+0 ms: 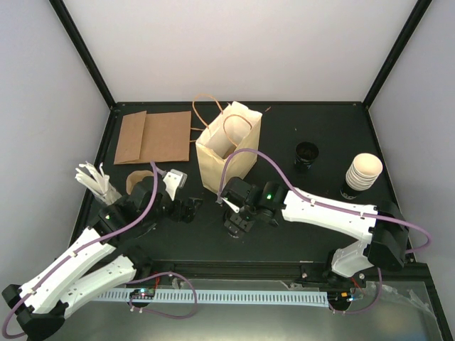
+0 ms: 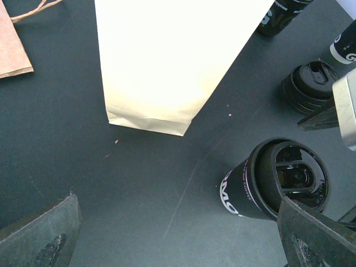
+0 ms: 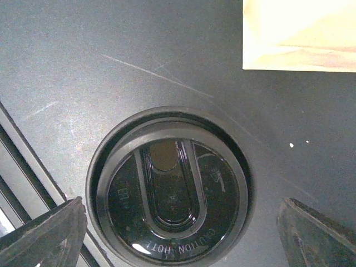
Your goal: Pack the takeout coffee
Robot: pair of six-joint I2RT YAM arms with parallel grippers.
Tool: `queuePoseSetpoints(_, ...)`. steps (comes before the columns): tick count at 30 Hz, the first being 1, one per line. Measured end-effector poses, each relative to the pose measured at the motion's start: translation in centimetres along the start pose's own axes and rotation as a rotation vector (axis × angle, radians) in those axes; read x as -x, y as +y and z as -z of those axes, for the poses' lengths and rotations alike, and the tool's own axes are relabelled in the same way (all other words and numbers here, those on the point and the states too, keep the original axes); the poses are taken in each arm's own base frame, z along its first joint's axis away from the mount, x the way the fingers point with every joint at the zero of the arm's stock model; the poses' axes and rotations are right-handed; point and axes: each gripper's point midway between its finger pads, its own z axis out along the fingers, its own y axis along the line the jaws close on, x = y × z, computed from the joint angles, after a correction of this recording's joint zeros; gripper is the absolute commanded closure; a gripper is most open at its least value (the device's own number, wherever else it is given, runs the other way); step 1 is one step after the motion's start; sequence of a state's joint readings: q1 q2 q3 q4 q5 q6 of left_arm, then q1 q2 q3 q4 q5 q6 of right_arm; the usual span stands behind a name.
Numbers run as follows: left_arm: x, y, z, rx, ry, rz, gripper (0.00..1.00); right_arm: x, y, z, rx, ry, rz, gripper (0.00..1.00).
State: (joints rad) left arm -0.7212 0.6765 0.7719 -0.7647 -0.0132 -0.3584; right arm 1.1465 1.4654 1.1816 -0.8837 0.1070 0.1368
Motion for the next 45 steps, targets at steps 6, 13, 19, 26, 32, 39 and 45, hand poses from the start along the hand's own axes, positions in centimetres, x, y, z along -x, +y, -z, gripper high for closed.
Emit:
queuePoseSetpoints(6, 0.0, 0.0, 0.0, 0.000, 0.000, 0.000, 0.01, 0.0, 0.0, -0.1, 0.008, 0.004, -0.004, 0.07)
queuePoseSetpoints(13, 0.0, 0.0, 0.0, 0.000, 0.000, 0.000, 0.01, -0.2, 0.1, -0.5, 0.010, 0.018, -0.003, 0.10)
queuePoseSetpoints(19, 0.0, 0.0, 0.0, 0.000, 0.000, 0.000, 0.01, -0.3, 0.2, -0.8, 0.014, 0.029, -0.001, 0.15)
queuePoseSetpoints(26, -0.1, 0.0, -0.1, 0.003, 0.006, 0.000, 0.01, -0.3, 0.3, -0.9, 0.016, 0.032, -0.001, 0.21)
queuePoseSetpoints(32, -0.1, 0.0, -0.1, 0.003, 0.006, 0.000, 0.01, -0.2, 0.3, -0.9, 0.016, 0.031, -0.001, 0.21)
queuePoseSetpoints(39, -0.1, 0.0, -0.1, 0.003, 0.006, 0.000, 0.01, 0.0, 0.4, -1.0, 0.023, 0.033, 0.000, 0.22)
queuePoseSetpoints(45, -0.1, 0.0, -0.1, 0.003, 0.006, 0.000, 0.01, 0.0, 0.5, -1.0, 0.024, 0.033, 0.003, 0.21)
